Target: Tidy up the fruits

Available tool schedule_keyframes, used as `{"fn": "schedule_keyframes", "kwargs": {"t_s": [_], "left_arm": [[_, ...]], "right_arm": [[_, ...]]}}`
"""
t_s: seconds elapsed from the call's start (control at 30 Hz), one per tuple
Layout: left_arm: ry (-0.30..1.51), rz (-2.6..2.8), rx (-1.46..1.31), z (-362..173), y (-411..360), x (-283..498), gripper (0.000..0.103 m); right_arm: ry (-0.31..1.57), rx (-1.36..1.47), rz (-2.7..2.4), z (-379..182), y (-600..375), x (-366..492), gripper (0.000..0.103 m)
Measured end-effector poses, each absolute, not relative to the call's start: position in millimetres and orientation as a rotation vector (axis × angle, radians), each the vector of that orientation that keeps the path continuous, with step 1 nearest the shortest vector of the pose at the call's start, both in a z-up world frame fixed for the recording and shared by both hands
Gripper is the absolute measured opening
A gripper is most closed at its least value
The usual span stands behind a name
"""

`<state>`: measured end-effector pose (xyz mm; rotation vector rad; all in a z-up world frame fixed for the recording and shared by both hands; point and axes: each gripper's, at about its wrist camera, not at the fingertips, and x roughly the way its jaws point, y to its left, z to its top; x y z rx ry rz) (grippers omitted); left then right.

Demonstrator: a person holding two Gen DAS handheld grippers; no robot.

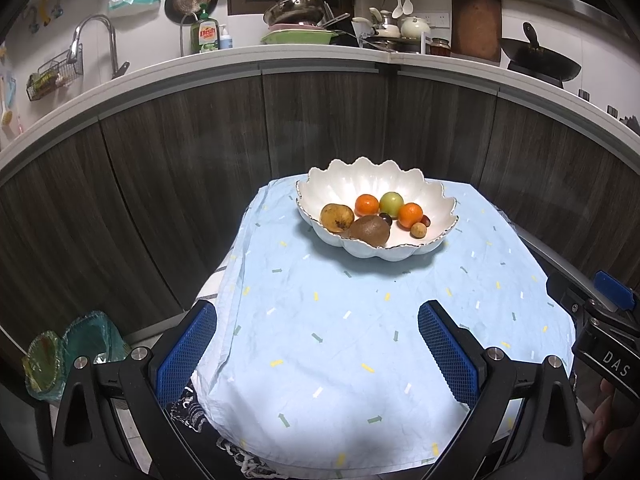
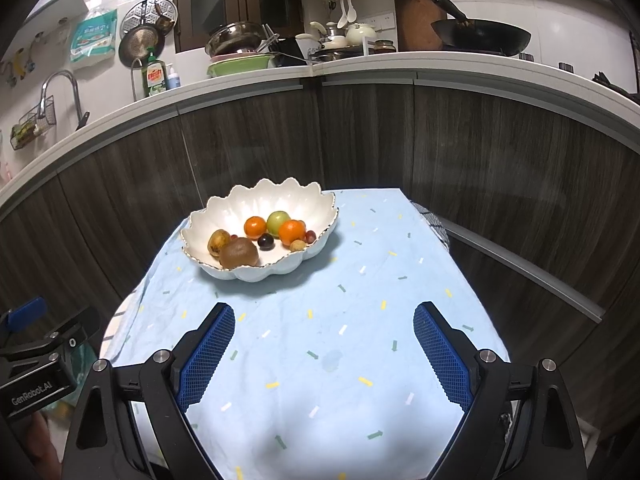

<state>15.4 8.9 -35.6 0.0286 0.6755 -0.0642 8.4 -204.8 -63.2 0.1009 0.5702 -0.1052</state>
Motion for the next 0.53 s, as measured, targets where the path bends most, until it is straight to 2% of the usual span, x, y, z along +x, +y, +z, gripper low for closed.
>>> {"fn": "schedule_keyframes", "kwargs": {"t_s": [0.53], "left_arm": [[0.685, -0.068, 0.031, -38.3, 7.5, 16.8, 0.103]], "right_arm": [[0.588, 0.114, -0.101, -65.6, -205.9, 9.2, 0.092]]}}
